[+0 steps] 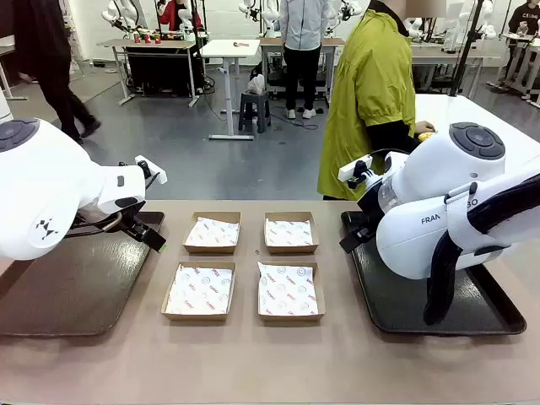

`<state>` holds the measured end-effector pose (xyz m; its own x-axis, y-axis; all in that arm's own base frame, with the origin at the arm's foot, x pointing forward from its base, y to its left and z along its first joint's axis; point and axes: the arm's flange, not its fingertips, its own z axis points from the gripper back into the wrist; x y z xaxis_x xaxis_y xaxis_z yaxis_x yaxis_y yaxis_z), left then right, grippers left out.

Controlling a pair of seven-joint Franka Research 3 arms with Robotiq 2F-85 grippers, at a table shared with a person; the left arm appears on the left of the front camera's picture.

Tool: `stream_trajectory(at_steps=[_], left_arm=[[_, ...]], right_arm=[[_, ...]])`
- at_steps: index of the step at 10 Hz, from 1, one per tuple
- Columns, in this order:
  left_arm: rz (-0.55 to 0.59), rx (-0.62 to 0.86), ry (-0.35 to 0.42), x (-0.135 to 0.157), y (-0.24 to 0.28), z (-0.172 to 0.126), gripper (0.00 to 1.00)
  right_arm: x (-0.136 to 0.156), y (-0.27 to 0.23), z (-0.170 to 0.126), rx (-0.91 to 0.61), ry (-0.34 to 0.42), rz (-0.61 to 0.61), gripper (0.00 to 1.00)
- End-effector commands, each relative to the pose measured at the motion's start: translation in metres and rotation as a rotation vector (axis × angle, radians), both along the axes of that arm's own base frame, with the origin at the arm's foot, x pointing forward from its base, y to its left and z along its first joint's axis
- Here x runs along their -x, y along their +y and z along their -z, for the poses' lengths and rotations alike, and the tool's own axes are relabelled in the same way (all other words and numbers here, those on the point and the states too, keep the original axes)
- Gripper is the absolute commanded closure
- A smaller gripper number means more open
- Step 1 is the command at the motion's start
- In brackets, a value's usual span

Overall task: Individually package the donuts and arrange them on the tray.
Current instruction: Pick up one Paper togo box.

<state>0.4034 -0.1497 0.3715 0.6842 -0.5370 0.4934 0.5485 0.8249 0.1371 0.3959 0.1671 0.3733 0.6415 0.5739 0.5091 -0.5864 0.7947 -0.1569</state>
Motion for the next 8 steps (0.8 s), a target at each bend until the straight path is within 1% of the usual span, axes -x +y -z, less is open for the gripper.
stream_trajectory(at_steps=[1, 8], left_arm=[[0.0, 0.0, 0.0, 0.0001, -0.0001, 0.0, 0.0], [0.0, 0.0, 0.0, 0.0001, -0.0001, 0.0, 0.0]], right_arm=[[0.0, 0.0, 0.0, 0.0, 0.0, 0.0, 0.0], [0.0, 0.0, 0.0, 0.0, 0.0, 0.0, 0.0]])
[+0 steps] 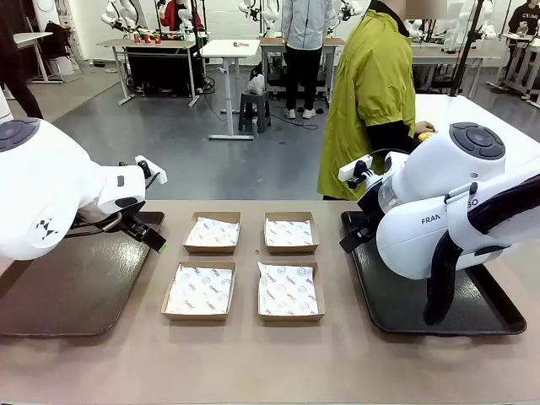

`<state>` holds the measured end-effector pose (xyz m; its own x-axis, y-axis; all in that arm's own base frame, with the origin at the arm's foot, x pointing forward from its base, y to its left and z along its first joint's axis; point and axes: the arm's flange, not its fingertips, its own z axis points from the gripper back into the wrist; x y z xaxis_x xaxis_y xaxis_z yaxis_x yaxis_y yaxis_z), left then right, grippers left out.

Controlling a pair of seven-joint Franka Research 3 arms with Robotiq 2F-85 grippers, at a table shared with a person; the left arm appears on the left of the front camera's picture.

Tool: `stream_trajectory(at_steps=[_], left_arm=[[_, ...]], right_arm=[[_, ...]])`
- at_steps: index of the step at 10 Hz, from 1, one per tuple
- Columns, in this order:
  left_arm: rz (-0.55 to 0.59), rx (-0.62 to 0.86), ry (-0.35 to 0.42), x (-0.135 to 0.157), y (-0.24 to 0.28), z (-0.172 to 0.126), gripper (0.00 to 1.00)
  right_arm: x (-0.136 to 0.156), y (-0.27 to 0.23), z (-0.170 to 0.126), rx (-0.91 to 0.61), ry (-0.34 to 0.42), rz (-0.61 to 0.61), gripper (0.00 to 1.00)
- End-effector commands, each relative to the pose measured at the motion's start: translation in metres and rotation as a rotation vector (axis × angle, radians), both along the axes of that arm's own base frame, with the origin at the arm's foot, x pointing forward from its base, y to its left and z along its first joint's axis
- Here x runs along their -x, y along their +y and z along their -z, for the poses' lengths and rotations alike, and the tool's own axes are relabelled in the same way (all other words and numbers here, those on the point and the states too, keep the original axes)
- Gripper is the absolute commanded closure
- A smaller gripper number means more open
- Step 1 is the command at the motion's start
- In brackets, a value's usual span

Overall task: Individually package the donuts and arrange them on the tray.
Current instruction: Pick up one Paper togo box.

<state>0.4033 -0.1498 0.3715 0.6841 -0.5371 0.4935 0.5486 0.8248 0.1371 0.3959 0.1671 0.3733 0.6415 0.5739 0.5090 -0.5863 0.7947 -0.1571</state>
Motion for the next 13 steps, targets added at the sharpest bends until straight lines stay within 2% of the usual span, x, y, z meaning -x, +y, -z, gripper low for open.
stream_trajectory(at_steps=[1, 6, 8, 10, 13], left_arm=[[0.0, 0.0, 0.0, 0.0, 0.0, 0.0, 0.0], [0.0, 0.0, 0.0, 0.0, 0.0, 0.0, 0.0], [0.013, -0.029, 0.015, 0.053, 0.011, -0.017, 0.0], [0.068, -0.054, 0.108, 0.099, 0.027, -0.028, 0.0], [0.082, -0.119, 0.195, 0.146, 0.044, -0.033, 0.0]], right_arm=[[0.0, 0.0, 0.0, 0.0, 0.0, 0.0, 0.0], [0.0, 0.0, 0.0, 0.0, 0.0, 0.0, 0.0], [0.041, -0.014, -0.014, 0.021, 0.086, 0.056, 0.0], [0.092, -0.035, -0.035, 0.039, 0.186, 0.084, 0.0], [0.158, -0.059, -0.056, 0.063, 0.27, 0.105, 0.0]])
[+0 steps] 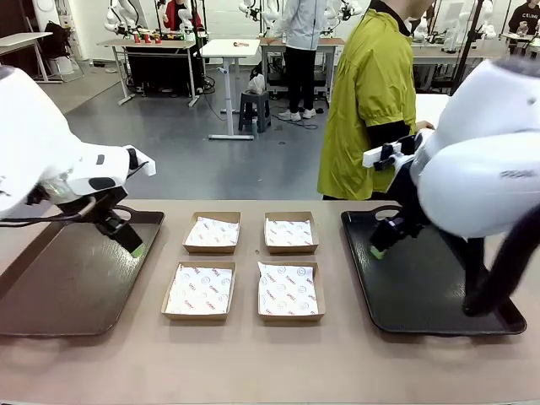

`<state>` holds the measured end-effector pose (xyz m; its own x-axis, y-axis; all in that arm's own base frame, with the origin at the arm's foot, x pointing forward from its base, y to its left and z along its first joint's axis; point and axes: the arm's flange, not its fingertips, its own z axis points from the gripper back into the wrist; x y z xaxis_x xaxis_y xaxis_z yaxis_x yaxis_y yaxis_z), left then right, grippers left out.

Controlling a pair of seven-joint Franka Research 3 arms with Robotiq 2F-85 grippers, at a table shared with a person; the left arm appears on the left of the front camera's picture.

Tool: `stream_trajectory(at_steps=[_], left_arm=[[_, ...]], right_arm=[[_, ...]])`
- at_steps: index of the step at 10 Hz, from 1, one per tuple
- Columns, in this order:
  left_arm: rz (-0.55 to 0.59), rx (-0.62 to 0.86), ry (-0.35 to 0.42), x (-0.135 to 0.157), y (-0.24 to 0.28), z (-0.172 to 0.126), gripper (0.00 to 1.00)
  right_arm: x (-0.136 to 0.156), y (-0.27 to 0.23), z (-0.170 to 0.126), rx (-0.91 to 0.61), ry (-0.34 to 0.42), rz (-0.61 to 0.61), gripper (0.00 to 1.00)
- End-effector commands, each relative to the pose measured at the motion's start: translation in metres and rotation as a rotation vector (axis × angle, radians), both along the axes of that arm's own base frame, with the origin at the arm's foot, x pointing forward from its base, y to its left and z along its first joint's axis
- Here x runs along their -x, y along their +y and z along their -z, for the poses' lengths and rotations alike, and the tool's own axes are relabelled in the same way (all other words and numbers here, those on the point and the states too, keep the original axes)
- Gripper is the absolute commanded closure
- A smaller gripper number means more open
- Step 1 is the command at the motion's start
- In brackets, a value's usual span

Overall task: Individually package the donuts and arrange them on the tray.
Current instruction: Pick up one Paper togo box.

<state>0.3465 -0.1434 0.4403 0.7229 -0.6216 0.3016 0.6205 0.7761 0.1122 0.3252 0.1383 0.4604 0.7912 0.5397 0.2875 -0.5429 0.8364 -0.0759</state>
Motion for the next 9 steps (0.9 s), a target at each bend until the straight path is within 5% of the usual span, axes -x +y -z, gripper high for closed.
stream_trajectory(at_steps=[1, 3, 4, 7, 9], left_arm=[[0.016, -0.018, 0.031, 0.099, 0.042, 0.036, 0.0], [-0.004, -0.027, 0.0, 0.11, 0.043, 0.036, 0.0], [0.0, -0.025, 0.05, 0.023, 0.009, -0.021, 0.0], [0.0, -0.028, 0.051, 0.03, 0.011, -0.029, 0.0], [-0.067, 0.576, 0.167, 0.027, 0.047, -0.044, 0.0]], right_arm=[[0.102, -0.032, 0.029, -0.008, 0.032, 0.017, 0.0], [0.099, -0.04, 0.039, 0.004, 0.045, 0.037, 0.0], [0.041, -0.013, -0.033, 0.019, 0.042, 0.01, 0.0], [0.048, -0.016, -0.039, 0.023, 0.046, 0.013, 0.0], [0.045, -0.062, -0.031, -0.52, 0.134, 0.125, 0.0]])
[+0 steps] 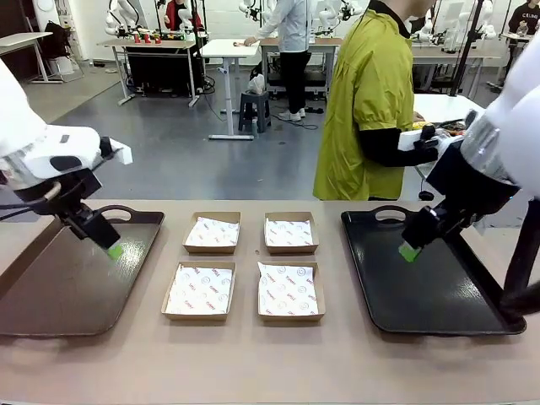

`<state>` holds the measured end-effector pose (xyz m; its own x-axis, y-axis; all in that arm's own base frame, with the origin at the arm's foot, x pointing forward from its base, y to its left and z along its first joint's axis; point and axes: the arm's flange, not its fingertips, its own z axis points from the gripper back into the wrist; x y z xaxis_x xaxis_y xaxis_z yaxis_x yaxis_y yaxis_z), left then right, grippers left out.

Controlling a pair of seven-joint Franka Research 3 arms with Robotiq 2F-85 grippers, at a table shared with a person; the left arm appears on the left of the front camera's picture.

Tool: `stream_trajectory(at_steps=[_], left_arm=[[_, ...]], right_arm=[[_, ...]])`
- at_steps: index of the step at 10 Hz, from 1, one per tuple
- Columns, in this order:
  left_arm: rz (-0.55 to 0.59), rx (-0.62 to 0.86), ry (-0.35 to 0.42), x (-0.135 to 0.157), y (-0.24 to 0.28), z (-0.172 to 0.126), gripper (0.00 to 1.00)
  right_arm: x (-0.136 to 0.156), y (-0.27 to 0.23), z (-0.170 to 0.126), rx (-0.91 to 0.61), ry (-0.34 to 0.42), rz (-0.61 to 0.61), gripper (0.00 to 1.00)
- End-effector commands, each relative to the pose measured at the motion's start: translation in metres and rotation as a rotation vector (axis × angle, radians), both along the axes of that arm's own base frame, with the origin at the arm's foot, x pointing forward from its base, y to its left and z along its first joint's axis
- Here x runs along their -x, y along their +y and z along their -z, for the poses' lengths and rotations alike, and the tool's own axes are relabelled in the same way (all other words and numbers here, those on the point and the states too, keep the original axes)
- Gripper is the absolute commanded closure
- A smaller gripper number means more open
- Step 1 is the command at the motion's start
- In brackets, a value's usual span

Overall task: Individually package the donuts and arrange them on the tray.
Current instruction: Pick up one Paper togo box.

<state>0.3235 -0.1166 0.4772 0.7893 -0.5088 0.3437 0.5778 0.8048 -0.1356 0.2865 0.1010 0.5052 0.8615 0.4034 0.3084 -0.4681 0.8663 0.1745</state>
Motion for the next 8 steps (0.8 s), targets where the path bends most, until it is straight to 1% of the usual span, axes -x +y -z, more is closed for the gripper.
stream_trajectory(at_steps=[1, 2, 3, 4, 6, 7, 8], left_arm=[[-0.047, 0.55, 0.09, 0.006, 0.04, -0.014, 0.0], [-0.058, 0.732, 0.128, 0.01, 0.059, -0.015, 0.0], [-0.075, 0.862, 0.16, 0.011, 0.077, -0.015, 0.0], [-0.093, 0.976, 0.215, 0.01, 0.097, -0.009, 0.0], [-0.163, 1.067, 0.279, 0.008, 0.131, 0.011, 0.0], [-0.223, 1.113, 0.298, 0.008, 0.15, 0.024, 0.0], [-0.276, 1.145, 0.306, 0.009, 0.169, 0.037, 0.0]], right_arm=[[0.012, -0.053, 0.016, -0.474, 0.048, 0.104, 0.0], [0.019, -0.08, 0.018, -0.643, 0.061, 0.13, 0.0], [0.024, -0.104, 0.02, -0.776, 0.06, 0.159, 0.0], [0.031, -0.13, 0.026, -0.884, 0.059, 0.183, 0.0], [0.041, -0.173, 0.04, -0.972, 0.048, 0.24, 0.0], [0.044, -0.192, 0.047, -0.968, 0.059, 0.248, 0.0], [0.044, -0.21, 0.058, -0.951, 0.09, 0.278, 0.0]])
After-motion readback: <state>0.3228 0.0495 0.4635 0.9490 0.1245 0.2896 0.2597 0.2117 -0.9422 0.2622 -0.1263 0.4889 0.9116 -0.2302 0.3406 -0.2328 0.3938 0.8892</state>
